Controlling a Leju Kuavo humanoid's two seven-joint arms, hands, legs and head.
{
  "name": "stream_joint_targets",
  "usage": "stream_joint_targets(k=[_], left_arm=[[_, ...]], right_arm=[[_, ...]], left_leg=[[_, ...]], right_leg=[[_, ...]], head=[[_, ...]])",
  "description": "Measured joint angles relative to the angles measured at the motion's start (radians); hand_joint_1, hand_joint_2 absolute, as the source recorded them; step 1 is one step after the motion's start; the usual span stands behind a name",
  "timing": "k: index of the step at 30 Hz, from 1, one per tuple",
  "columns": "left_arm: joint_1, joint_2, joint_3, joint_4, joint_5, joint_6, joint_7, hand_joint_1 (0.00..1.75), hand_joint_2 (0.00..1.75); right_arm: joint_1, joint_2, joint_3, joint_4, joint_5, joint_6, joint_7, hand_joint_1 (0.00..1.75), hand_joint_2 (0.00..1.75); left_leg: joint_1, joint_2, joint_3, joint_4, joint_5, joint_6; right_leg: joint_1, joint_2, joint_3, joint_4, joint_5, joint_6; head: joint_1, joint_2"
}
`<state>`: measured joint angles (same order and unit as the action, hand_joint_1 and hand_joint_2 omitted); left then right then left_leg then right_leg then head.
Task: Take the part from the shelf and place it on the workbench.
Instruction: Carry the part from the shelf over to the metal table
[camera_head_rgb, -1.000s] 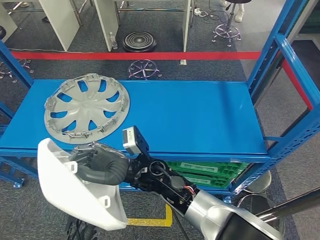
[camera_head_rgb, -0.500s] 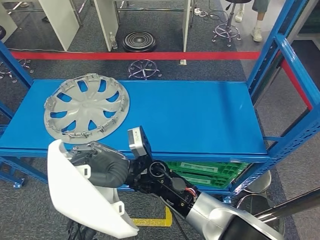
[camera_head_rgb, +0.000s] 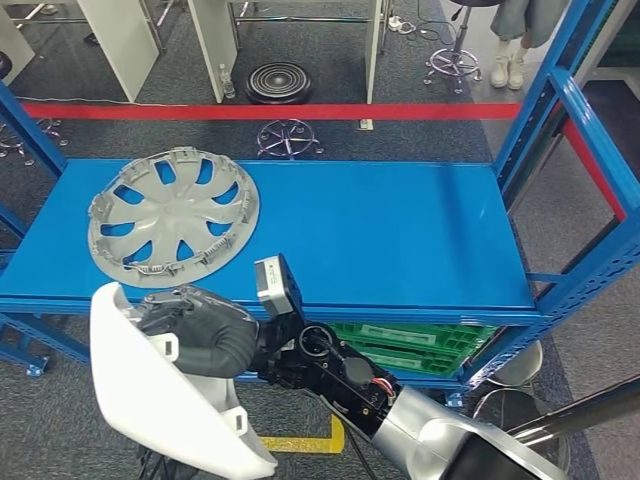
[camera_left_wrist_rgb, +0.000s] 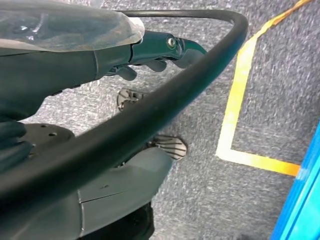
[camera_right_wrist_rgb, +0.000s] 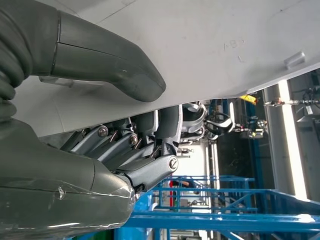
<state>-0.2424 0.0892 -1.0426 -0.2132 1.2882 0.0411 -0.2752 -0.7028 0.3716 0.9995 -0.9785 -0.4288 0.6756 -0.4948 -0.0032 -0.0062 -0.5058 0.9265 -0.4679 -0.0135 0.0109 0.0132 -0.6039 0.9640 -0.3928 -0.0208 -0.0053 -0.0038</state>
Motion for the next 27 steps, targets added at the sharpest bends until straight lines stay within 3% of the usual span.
stream_joint_targets(k=[12,27], left_arm=[[-0.007,-0.005,0.000,0.000,0.002,-0.006,0.016,0.00,1.75],[-0.006,-0.007,0.014,0.000,0.009,0.034,0.055,0.00,1.75]], right_arm=[[0.005,0.000,-0.001,0.000,0.000,-0.018,0.007,1.75,1.75],[0.007,-0.006,-0.017,-0.020,0.033,-0.180,0.010,1.75,1.75]], left_leg=[[0.000,0.000,0.000,0.000,0.000,0.000],[0.000,0.000,0.000,0.000,0.000,0.000]], right_leg=[[0.000,0.000,0.000,0.000,0.000,0.000],[0.000,0.000,0.000,0.000,0.000,0.000]], head=[[-0.001,0.000],[-0.001,0.000]])
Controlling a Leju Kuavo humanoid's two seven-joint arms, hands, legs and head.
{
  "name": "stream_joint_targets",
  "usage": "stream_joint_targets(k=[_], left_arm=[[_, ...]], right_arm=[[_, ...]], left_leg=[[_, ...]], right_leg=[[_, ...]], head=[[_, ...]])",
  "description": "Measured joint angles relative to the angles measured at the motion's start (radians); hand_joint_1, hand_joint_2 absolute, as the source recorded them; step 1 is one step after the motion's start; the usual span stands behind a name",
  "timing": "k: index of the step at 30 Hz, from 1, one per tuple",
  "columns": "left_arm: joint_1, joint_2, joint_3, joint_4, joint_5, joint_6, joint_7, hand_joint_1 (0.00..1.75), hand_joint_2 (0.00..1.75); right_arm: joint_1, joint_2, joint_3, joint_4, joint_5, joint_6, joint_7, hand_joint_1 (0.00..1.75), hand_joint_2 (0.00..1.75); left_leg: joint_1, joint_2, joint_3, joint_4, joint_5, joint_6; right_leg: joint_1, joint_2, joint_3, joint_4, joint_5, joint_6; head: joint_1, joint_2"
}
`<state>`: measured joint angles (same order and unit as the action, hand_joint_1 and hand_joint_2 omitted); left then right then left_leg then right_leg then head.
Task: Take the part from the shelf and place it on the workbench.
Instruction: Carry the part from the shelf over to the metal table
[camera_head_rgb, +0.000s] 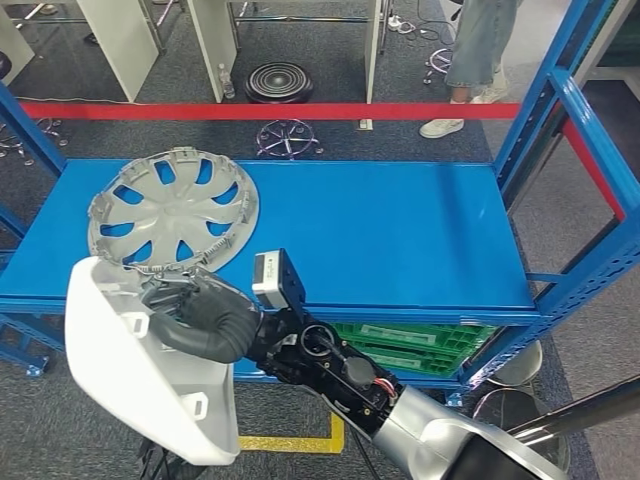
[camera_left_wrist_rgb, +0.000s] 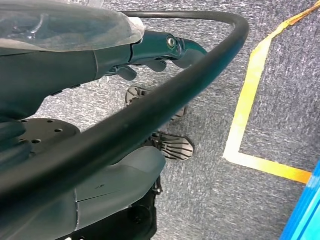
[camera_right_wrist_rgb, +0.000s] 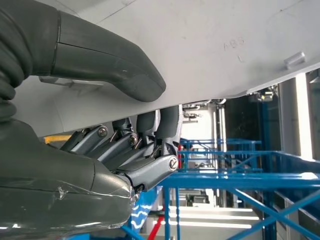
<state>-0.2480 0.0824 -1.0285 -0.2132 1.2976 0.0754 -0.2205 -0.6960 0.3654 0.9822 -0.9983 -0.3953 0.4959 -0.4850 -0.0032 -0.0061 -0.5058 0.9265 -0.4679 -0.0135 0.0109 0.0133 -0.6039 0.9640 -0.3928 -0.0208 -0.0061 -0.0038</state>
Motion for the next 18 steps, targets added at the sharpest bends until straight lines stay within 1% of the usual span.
stream_joint_targets(k=[3,7,10,13,18], left_arm=[[0.003,0.003,0.000,0.000,-0.021,0.013,0.007,0.00,1.75],[0.023,0.032,-0.002,0.000,-0.070,0.024,0.010,0.00,1.75],[0.033,0.053,-0.005,0.003,-0.090,0.066,0.067,0.00,1.75],[0.038,0.064,-0.008,0.005,-0.096,0.114,0.123,0.00,1.75],[0.041,0.067,-0.012,0.005,-0.097,0.132,0.139,0.00,1.75]], right_arm=[[0.004,-0.010,-0.013,-0.017,0.009,-0.042,-0.003,1.75,1.75],[0.027,-0.051,-0.046,-0.072,0.023,-0.106,0.018,1.75,1.75],[0.050,-0.082,-0.073,-0.116,0.049,-0.154,0.024,1.75,1.75],[0.070,-0.106,-0.097,-0.164,0.082,-0.202,0.022,1.75,1.75],[0.093,-0.133,-0.123,-0.225,0.095,-0.220,0.020,1.75,1.75]], left_leg=[[0.000,0.000,0.000,0.000,0.000,0.000],[0.000,0.000,0.000,0.000,0.000,0.000],[0.000,0.000,0.000,0.000,-0.001,-0.001],[0.000,0.000,0.000,0.000,-0.001,-0.001],[0.000,0.000,0.000,0.000,-0.001,-0.001]], right_leg=[[0.000,0.000,0.000,0.000,0.000,0.000],[0.000,0.000,0.000,0.000,0.000,0.000],[0.000,0.001,0.000,0.000,0.000,0.000],[0.000,0.000,0.000,0.000,0.000,0.000],[0.000,0.001,0.000,0.000,-0.001,0.000]], head=[[0.000,0.000],[0.001,0.000],[0.002,0.000],[0.001,0.000],[0.001,0.000]])
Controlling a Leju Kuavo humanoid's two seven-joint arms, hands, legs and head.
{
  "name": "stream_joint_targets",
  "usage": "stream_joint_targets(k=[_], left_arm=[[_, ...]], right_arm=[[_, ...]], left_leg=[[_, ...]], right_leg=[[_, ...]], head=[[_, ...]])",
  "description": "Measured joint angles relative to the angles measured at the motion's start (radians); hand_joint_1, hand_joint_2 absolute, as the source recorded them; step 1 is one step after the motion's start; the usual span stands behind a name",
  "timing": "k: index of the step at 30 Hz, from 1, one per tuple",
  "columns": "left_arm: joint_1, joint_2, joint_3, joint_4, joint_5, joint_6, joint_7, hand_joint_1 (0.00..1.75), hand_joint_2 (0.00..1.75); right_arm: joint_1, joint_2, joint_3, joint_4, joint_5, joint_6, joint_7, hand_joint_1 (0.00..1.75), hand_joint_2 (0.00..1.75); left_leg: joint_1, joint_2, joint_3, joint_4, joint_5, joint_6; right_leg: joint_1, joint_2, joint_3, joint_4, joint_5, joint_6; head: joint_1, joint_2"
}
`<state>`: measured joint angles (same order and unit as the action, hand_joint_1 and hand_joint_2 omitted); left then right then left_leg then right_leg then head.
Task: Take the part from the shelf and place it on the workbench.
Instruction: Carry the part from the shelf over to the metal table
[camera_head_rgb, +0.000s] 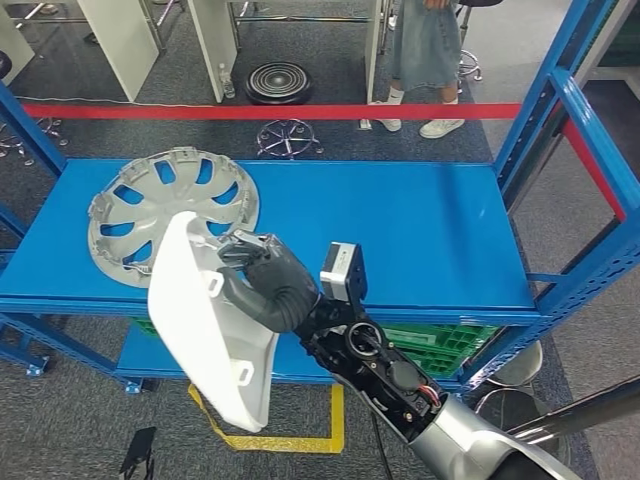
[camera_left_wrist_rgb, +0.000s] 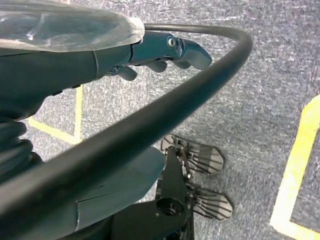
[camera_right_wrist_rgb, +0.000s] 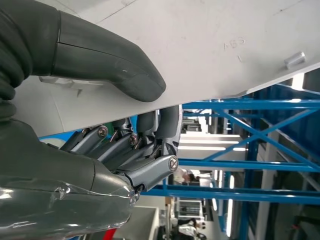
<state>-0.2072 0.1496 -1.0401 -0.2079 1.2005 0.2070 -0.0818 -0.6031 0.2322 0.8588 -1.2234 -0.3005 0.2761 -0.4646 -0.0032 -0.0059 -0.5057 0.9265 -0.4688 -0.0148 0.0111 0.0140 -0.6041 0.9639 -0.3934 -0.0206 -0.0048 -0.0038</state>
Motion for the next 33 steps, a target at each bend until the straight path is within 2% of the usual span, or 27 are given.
stream_joint_targets(k=[14,25,31,33], left_arm=[[0.001,0.004,-0.007,0.000,0.002,-0.015,-0.003,0.00,1.75],[0.005,0.009,-0.007,0.000,0.013,-0.022,0.006,0.00,1.75],[0.013,0.024,-0.008,0.000,0.009,-0.044,0.007,0.00,1.75],[0.015,0.033,-0.008,0.001,0.005,-0.062,0.010,0.00,1.75]], right_arm=[[0.034,-0.031,-0.035,-0.075,-0.001,-0.032,-0.004,1.75,1.75],[0.047,-0.033,-0.044,-0.079,-0.016,0.013,-0.016,1.75,1.75],[0.047,-0.033,-0.044,-0.079,-0.027,0.032,-0.015,1.75,1.75],[0.045,-0.033,-0.044,-0.079,-0.031,0.035,-0.014,1.75,1.75]], left_leg=[[0.000,0.000,0.000,0.000,0.000,0.000],[-0.005,0.000,0.000,0.002,-0.002,0.003],[-0.006,0.000,0.002,-0.002,0.002,0.011],[0.002,0.001,0.010,-0.013,0.007,0.018]], right_leg=[[0.000,0.000,0.000,0.000,0.000,0.000],[-0.002,0.000,0.001,-0.001,0.001,0.002],[-0.006,-0.001,0.001,-0.003,0.002,0.010],[-0.004,-0.003,-0.011,0.021,-0.016,0.016]], head=[[0.000,0.000],[-0.001,0.000],[-0.004,0.000],[-0.003,0.000]])
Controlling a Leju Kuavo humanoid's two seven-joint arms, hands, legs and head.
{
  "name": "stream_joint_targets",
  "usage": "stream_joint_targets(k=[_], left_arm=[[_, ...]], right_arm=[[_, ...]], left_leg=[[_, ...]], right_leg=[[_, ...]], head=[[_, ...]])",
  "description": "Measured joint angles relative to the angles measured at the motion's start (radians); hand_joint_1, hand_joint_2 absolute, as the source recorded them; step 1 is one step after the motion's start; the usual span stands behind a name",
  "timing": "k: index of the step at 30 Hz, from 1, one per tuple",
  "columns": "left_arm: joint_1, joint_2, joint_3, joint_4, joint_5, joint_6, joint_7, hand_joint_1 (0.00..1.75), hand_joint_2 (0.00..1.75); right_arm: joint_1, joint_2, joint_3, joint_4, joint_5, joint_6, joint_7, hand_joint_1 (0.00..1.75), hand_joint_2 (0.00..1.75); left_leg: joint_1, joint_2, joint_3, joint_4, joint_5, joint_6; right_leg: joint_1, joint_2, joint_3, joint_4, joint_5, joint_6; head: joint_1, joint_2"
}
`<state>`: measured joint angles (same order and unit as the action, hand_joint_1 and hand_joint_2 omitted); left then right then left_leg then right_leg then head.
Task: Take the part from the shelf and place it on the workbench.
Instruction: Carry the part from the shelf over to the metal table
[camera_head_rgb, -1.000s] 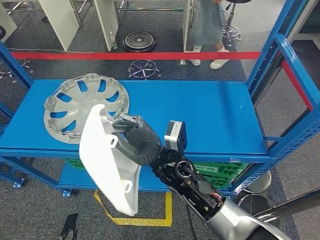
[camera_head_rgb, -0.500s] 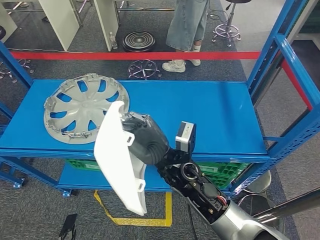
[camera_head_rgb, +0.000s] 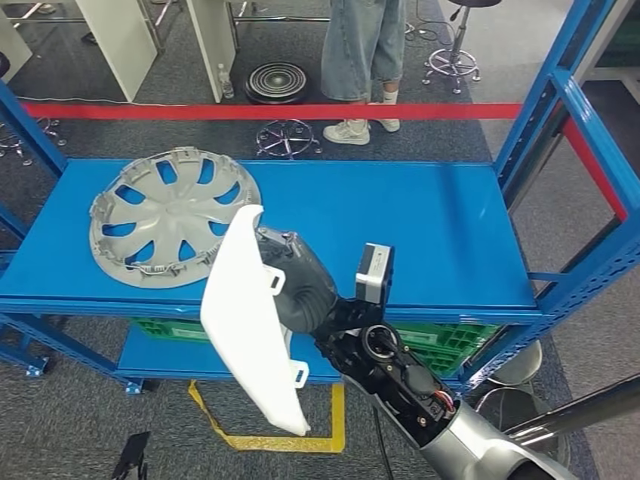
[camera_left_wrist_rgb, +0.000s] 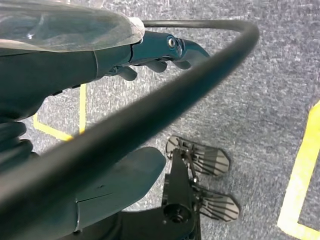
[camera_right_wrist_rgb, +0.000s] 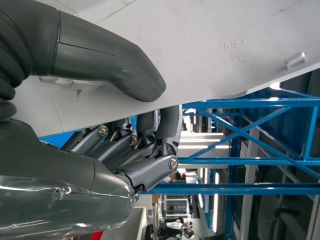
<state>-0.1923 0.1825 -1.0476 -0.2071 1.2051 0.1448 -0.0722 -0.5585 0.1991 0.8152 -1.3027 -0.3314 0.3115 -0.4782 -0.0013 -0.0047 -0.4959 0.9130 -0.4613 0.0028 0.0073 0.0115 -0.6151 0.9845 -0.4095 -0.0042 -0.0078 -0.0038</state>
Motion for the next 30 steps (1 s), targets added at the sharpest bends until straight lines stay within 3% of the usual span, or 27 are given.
stream_joint_targets(k=[1,3,4,5,6,7,9,11,15,17,19,20,21,22,24,25,27,30], left_arm=[[0.000,0.004,0.000,0.001,-0.002,-0.006,0.002,0.00,1.75],[0.002,0.010,0.000,0.002,-0.004,-0.010,0.006,0.00,1.75],[0.003,0.013,0.000,0.002,-0.005,-0.011,0.007,0.00,1.75],[0.004,0.014,0.000,0.003,-0.005,-0.012,0.007,0.00,1.75],[0.006,0.016,0.000,0.003,-0.005,-0.012,0.007,0.00,1.75],[0.008,0.016,0.000,0.003,-0.005,-0.013,0.008,0.00,1.75],[0.008,0.018,0.000,0.004,-0.005,-0.013,0.008,0.00,1.75],[0.005,0.020,0.000,0.004,-0.006,-0.013,0.008,0.00,1.75],[0.002,0.021,-0.001,0.004,-0.008,-0.013,0.010,0.00,1.75],[0.000,0.021,-0.001,0.004,-0.008,-0.013,0.010,0.00,1.75],[-0.001,0.021,-0.001,0.004,-0.008,-0.013,0.010,0.00,1.75],[0.000,0.021,-0.001,0.004,-0.008,-0.013,0.010,0.00,1.75],[0.003,0.021,-0.001,0.004,-0.008,-0.013,0.010,0.00,1.75],[0.004,0.021,-0.001,0.004,-0.008,-0.013,0.010,0.00,1.75],[0.004,0.022,-0.001,0.004,-0.008,-0.014,0.010,0.00,1.75],[0.002,0.023,-0.001,0.004,-0.009,-0.015,0.010,0.00,1.75],[-0.003,0.023,-0.001,0.004,-0.009,-0.017,0.011,0.00,1.75],[-0.004,0.023,-0.001,0.004,-0.010,-0.018,0.016,0.00,1.75]], right_arm=[[-0.001,0.000,0.000,0.000,-0.001,0.000,0.000,1.75,1.75],[-0.001,0.000,0.000,0.000,-0.003,0.001,0.001,1.75,1.75],[0.000,-0.001,0.000,0.001,-0.003,0.001,0.001,1.75,1.75],[0.001,-0.001,0.000,0.002,-0.003,0.001,0.001,1.75,1.75],[0.002,-0.002,0.000,0.002,-0.003,0.001,0.001,1.75,1.75],[0.002,-0.002,0.000,0.002,-0.003,0.001,0.001,1.75,1.75],[0.001,-0.002,0.000,0.003,-0.003,0.001,0.001,1.75,1.75],[-0.001,-0.002,0.000,0.003,-0.003,0.002,0.001,1.75,1.75],[-0.001,-0.002,0.000,0.004,-0.003,0.002,0.001,1.75,1.75],[-0.003,-0.002,0.000,0.004,-0.003,0.002,0.001,1.75,1.75],[-0.002,-0.002,0.000,0.005,-0.003,0.002,0.001,1.75,1.75],[-0.001,-0.002,0.000,0.005,-0.003,0.002,0.002,1.75,1.75],[0.000,-0.002,0.000,0.006,-0.003,0.002,0.002,1.75,1.75],[0.000,-0.002,0.000,0.006,-0.003,0.002,0.002,1.75,1.75],[0.000,-0.002,0.000,0.006,-0.003,0.002,0.002,1.75,1.75],[-0.001,-0.002,0.000,0.006,-0.003,0.001,0.002,1.75,1.75],[-0.001,-0.002,-0.001,0.006,-0.003,0.000,0.002,1.75,1.75],[0.000,-0.002,-0.001,0.006,-0.001,0.000,0.004,1.75,1.75]], left_leg=[[0.005,0.001,0.005,-0.005,0.002,0.003],[0.007,0.001,0.008,-0.006,0.002,0.004],[0.007,0.000,0.009,-0.006,0.001,0.004],[0.009,-0.001,0.010,-0.006,-0.001,0.002],[0.011,-0.004,0.014,-0.006,-0.004,-0.001],[0.014,-0.008,0.019,-0.005,-0.009,-0.006],[0.018,-0.017,0.028,0.000,-0.022,-0.020],[0.021,-0.025,0.025,0.006,-0.029,-0.034],[0.029,-0.025,0.013,0.026,-0.042,-0.055],[0.029,-0.013,-0.039,0.126,-0.086,-0.061],[0.028,-0.008,-0.131,0.277,-0.133,-0.063],[0.028,-0.007,-0.168,0.324,-0.138,-0.063],[0.028,-0.006,-0.184,0.331,-0.123,-0.061],[0.027,-0.005,-0.179,0.296,-0.089,-0.059],[0.023,0.014,-0.126,0.154,-0.006,-0.050],[0.019,0.027,-0.101,0.093,0.021,-0.046],[0.010,0.041,-0.080,0.037,0.037,-0.038],[0.010,0.022,-0.075,0.029,0.040,-0.025]], right_leg=[[0.000,-0.001,-0.019,0.042,-0.024,0.004],[-0.007,-0.002,-0.082,0.186,-0.089,0.012],[-0.012,-0.003,-0.114,0.255,-0.112,0.015],[-0.016,-0.003,-0.134,0.293,-0.116,0.019],[-0.020,-0.003,-0.133,0.288,-0.101,0.022],[-0.024,-0.003,-0.111,0.241,-0.068,0.025],[-0.030,0.007,-0.038,0.099,-0.006,0.030],[-0.029,0.019,0.010,0.013,0.003,0.024],[-0.022,0.014,0.024,-0.002,-0.012,-0.003],[-0.023,0.002,0.031,-0.008,-0.015,-0.015],[-0.019,-0.010,0.034,-0.009,-0.019,-0.022],[-0.016,-0.015,0.035,-0.009,-0.021,-0.024],[-0.015,-0.019,0.037,-0.009,-0.023,-0.026],[-0.014,-0.024,0.040,-0.009,-0.025,-0.027],[-0.012,-0.032,0.047,-0.008,-0.029,-0.024],[-0.010,-0.036,0.049,-0.008,-0.032,-0.021],[-0.007,-0.044,0.052,-0.008,-0.037,-0.013],[-0.008,-0.052,0.052,-0.001,-0.050,0.003]], head=[[0.004,0.000],[0.013,0.000],[0.018,0.000],[0.020,0.000],[0.021,0.000],[0.023,0.000],[0.027,0.000],[0.029,0.000],[0.016,0.000],[0.002,0.000],[-0.012,0.000],[-0.017,0.000],[-0.021,0.000],[-0.025,0.000],[-0.031,0.000],[-0.035,0.000],[-0.037,0.000],[-0.030,0.000]])
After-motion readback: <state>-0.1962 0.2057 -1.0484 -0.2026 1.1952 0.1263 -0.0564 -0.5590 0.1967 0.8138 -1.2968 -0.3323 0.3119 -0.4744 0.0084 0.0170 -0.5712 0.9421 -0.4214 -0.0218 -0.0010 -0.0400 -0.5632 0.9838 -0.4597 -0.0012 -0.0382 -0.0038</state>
